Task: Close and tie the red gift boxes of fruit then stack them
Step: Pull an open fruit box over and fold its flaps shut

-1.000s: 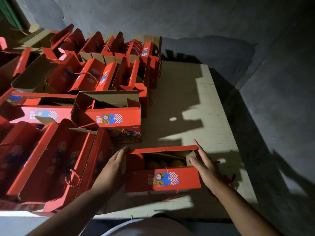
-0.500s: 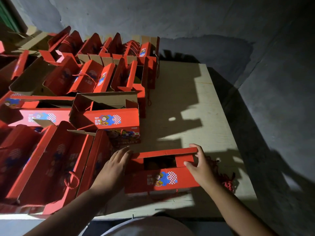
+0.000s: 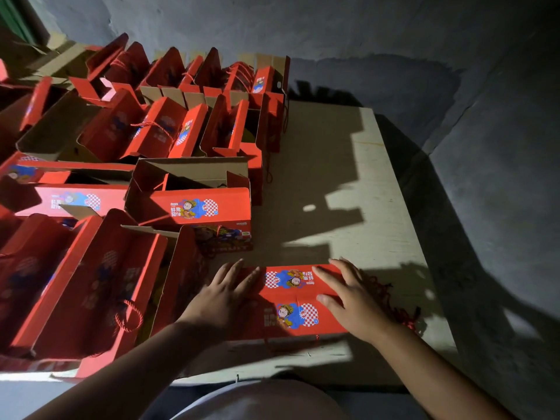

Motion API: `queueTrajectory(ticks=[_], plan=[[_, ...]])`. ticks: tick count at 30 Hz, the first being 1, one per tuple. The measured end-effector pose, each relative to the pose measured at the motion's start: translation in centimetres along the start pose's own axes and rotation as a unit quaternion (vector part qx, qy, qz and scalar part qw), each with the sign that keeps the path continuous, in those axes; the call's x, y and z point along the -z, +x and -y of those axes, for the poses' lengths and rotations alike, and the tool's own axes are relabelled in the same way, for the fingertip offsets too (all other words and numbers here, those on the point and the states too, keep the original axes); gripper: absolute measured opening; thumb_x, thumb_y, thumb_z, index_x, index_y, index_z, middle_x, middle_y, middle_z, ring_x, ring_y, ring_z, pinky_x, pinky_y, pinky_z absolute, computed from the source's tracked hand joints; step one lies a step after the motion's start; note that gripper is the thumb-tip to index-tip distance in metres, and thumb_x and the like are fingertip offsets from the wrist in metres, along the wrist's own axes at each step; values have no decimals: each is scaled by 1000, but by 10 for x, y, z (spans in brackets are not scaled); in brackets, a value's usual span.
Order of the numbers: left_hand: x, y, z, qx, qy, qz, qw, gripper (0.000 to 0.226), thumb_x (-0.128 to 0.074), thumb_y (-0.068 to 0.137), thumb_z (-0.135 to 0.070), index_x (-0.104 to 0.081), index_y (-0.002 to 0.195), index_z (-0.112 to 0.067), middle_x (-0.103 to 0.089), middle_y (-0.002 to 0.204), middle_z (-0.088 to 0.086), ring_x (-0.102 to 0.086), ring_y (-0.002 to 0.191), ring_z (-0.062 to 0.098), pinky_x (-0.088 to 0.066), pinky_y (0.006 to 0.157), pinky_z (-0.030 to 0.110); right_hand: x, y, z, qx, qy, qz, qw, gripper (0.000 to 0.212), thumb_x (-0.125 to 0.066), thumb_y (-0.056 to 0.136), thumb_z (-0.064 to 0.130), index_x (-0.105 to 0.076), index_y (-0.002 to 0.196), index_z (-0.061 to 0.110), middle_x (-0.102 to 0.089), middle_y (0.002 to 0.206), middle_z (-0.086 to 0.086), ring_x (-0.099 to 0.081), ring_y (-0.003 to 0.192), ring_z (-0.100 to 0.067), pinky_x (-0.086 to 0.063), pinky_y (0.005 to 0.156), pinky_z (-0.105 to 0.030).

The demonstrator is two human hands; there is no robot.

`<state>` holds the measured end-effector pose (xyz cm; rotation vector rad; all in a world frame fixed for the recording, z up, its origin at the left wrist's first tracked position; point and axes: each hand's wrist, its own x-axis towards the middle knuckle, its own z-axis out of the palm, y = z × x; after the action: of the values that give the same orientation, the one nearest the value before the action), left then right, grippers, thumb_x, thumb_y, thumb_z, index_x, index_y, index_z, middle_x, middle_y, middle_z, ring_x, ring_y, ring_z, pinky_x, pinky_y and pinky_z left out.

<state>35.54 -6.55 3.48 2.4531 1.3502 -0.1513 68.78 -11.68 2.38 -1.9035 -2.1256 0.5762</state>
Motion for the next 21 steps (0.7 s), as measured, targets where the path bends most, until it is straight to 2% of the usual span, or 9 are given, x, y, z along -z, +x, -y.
queueTrajectory(ticks=[2, 4, 7, 10, 12, 14, 16, 19, 21], plan=[[2, 7, -1, 6, -43, 32, 999, 71, -31, 103, -57, 13, 158, -44, -8, 168, 9, -6, 153, 33, -28, 120, 46, -3, 5, 1, -5, -18, 5, 1000, 62, -36, 94, 69, -24, 154, 55, -24, 156, 7, -30, 143, -20, -35, 118, -46], [3, 12, -4, -4, -34, 34, 999, 73, -28, 100, -54, 16, 157, -40, -18, 161, 13, -16, 146, 36, -23, 121, 43, -4, 10, 0, -1, -36, 4, 999, 64, -37, 94, 66, -22, 155, 54, -28, 149, 5, -33, 139, -20, -38, 116, -45], [4, 17, -8, 0, -14, 28, 1000, 75, -32, 102, -49, 15, 159, -37, -22, 156, 17, -22, 140, 38, -24, 119, 44, -3, 15, 1, -2, -49, 15, 999, 65, -36, 96, 62, -18, 157, 52, -26, 148, 1, -30, 140, -20, -38, 116, -46], [-2, 14, -9, 7, -20, 14, 1000, 77, -32, 101, -51, 17, 159, -38, -18, 160, 18, -17, 146, 39, -28, 119, 44, -3, 14, 5, -6, -49, 36, 998, 66, -37, 99, 60, -8, 158, 54, -21, 154, 0, -24, 143, -21, -39, 115, -47], [-10, 8, -9, 8, -31, 15, 999, 78, -30, 100, -54, 22, 156, -42, -7, 167, 15, -8, 153, 39, -30, 119, 45, -4, 9, 6, -2, -54, 51, 997, 66, -29, 97, 66, -2, 157, 57, -13, 161, 3, -15, 151, -22, -37, 117, -51], [-17, 6, -9, 6, -44, -3, 999, 75, -22, 98, -62, 23, 155, -46, 5, 170, 9, 1, 156, 38, -30, 120, 46, -5, 6, 7, -5, -46, 58, 997, 67, -22, 94, 74, 2, 155, 60, 1, 167, 9, 3, 156, -21, -31, 121, -56], [-22, 7, -9, 2, -52, -23, 998, 73, -12, 95, -72, 19, 156, -45, 14, 170, 5, 13, 156, 34, -22, 123, 45, -6, 5, 7, -14, -38, 60, 997, 69, -20, 92, 80, 5, 154, 62, 14, 168, 15, 17, 156, -19, -26, 122, -59], [-29, 8, -8, -10, -52, -36, 998, 77, -8, 94, -79, 13, 159, -43, 21, 168, 5, 31, 151, 30, -1, 123, 41, -10, 5, 8, -12, -52, 62, 997, 70, -18, 92, 80, 9, 153, 61, 25, 166, 18, 29, 153, -16, -36, 117, -60], [-30, 9, -9, -14, -55, -41, 998, 75, -11, 97, -75, 7, 160, -39, 20, 167, 10, 33, 150, 32, 5, 124, 44, -12, 5, 7, -9, -55, 59, 997, 69, -22, 95, 76, 9, 154, 60, 28, 165, 19, 32, 151, -15, -44, 111, -59]])
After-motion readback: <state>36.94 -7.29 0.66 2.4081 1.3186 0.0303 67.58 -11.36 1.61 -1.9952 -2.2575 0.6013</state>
